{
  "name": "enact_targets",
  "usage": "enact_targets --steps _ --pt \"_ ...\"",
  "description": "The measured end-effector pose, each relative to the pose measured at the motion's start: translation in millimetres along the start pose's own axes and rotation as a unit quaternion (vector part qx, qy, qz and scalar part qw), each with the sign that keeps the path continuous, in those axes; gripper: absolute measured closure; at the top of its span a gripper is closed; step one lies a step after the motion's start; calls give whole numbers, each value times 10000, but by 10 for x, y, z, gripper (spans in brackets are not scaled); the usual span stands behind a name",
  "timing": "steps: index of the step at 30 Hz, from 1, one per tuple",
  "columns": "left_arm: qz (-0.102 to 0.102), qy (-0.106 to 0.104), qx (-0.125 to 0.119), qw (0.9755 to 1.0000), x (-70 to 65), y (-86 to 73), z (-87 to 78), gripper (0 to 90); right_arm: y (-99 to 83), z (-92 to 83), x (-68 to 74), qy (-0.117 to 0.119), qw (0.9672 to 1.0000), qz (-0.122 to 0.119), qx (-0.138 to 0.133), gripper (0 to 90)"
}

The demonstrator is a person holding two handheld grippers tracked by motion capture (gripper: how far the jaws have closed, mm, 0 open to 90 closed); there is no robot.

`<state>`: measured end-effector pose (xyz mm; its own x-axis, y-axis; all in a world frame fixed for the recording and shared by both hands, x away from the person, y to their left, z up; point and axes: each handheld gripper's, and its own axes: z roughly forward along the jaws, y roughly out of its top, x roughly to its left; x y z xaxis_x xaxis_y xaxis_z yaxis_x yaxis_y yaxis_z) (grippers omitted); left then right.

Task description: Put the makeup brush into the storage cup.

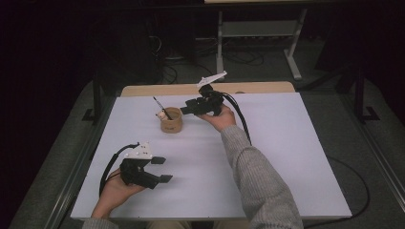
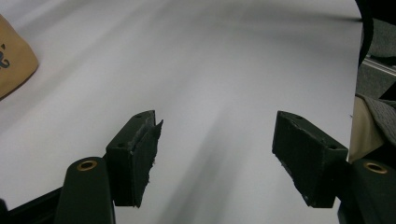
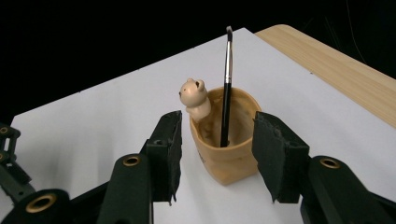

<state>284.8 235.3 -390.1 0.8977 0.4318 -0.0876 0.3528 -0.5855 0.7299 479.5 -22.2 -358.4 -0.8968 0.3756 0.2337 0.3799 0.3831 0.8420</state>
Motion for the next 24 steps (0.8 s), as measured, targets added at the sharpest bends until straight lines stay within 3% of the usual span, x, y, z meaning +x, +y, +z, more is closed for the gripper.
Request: enact_targets --steps 24 --pt "-58 82 5 9999 -5 -24 2 290 -111 -356 82 -141 9999 -73 -46 451"
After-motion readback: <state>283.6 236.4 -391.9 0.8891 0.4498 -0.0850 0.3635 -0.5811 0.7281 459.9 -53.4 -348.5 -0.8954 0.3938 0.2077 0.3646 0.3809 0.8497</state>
